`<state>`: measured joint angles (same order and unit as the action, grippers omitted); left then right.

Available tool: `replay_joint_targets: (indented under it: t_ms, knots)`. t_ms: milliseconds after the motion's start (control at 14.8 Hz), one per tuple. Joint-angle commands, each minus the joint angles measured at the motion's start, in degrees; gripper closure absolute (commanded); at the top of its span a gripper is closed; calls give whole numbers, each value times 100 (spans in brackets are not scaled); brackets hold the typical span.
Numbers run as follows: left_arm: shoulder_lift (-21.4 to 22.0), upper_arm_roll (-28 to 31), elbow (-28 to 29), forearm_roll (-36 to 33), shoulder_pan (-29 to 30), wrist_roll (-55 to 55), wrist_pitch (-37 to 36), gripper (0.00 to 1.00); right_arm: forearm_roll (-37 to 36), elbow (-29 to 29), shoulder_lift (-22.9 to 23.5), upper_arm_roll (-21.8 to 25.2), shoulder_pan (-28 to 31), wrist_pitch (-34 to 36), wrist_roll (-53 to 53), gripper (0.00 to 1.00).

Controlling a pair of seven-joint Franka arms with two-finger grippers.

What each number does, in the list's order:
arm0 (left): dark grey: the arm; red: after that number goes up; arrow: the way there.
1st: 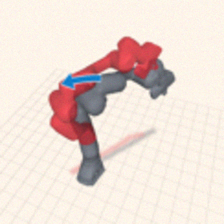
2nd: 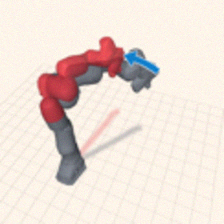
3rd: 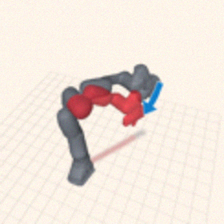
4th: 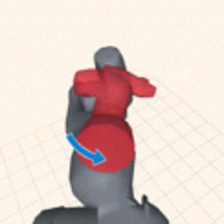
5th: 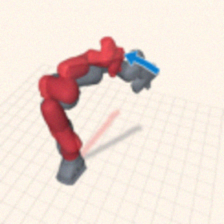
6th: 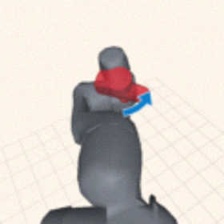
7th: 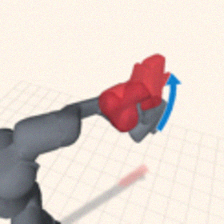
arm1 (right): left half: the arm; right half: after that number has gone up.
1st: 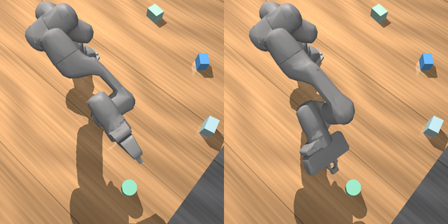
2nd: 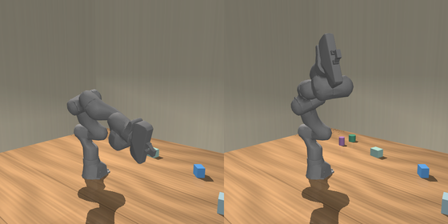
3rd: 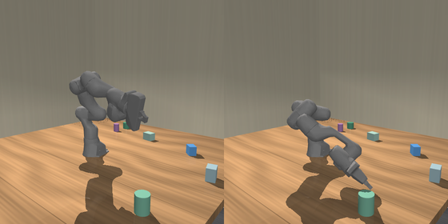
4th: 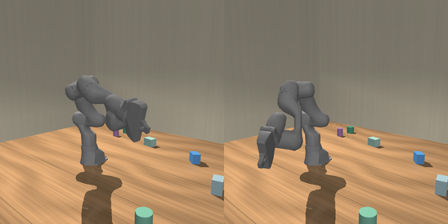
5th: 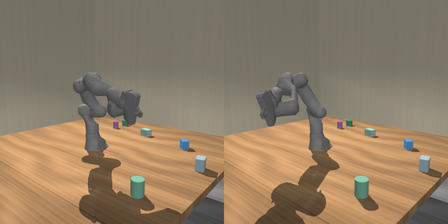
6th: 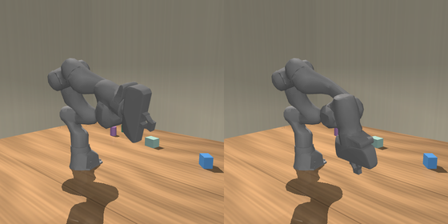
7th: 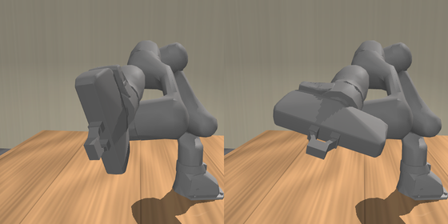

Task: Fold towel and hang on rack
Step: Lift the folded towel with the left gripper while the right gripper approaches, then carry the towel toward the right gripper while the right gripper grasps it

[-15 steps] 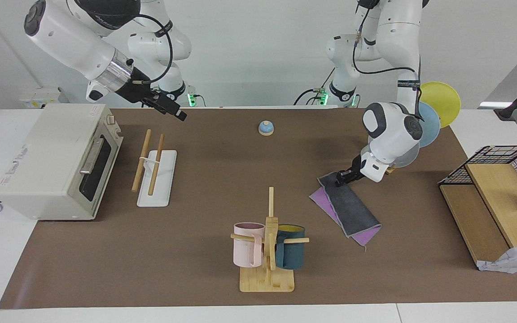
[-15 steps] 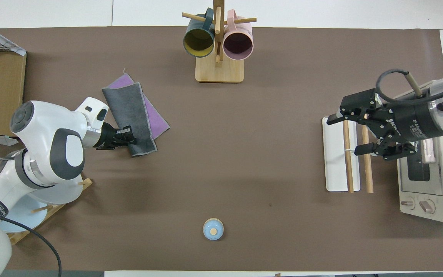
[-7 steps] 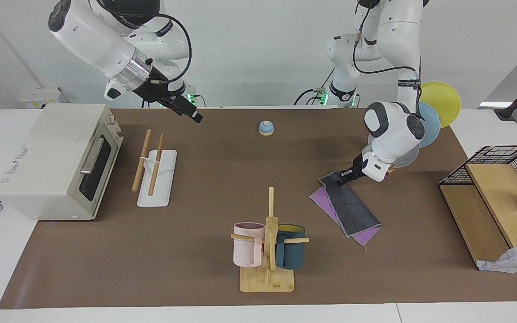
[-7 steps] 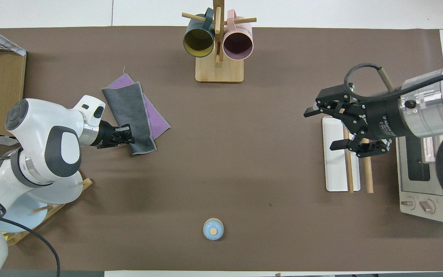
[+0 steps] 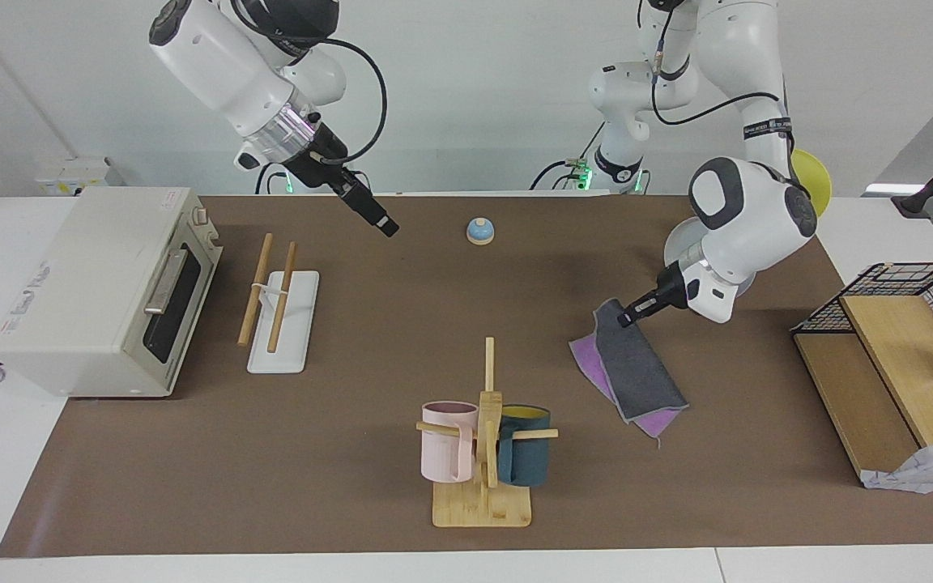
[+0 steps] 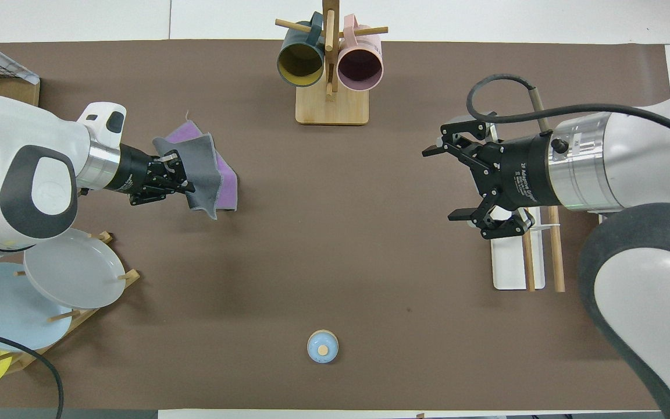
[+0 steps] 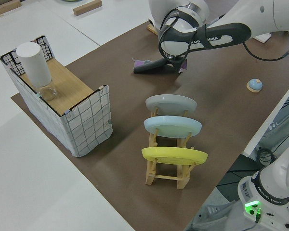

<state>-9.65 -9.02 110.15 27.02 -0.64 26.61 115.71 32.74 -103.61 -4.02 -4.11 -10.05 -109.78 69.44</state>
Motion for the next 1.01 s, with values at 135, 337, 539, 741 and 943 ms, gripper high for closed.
replay_joint_targets:
  t_ms: [135,337,539,741,943]
  knots:
    - [446,-169,-310,-91,-59,2089,-506,100,154,-492,-292,-2,-346,-376,992,0]
    - [666,-493,-503,-82,-59,3626,-681,100,242,-686,-292,-2,-909,-964,1422,0]
    - [763,-942,-749,-82,-59,4990,-717,100,259,-678,-214,-2,-1226,-1396,1835,0]
    - [868,-1373,-785,-56,-59,6073,-690,100,330,-642,-55,-2,-1639,-1844,2317,0]
    - [948,-1628,-776,-65,-68,7232,-638,100,347,-625,147,-2,-1895,-1881,2548,0]
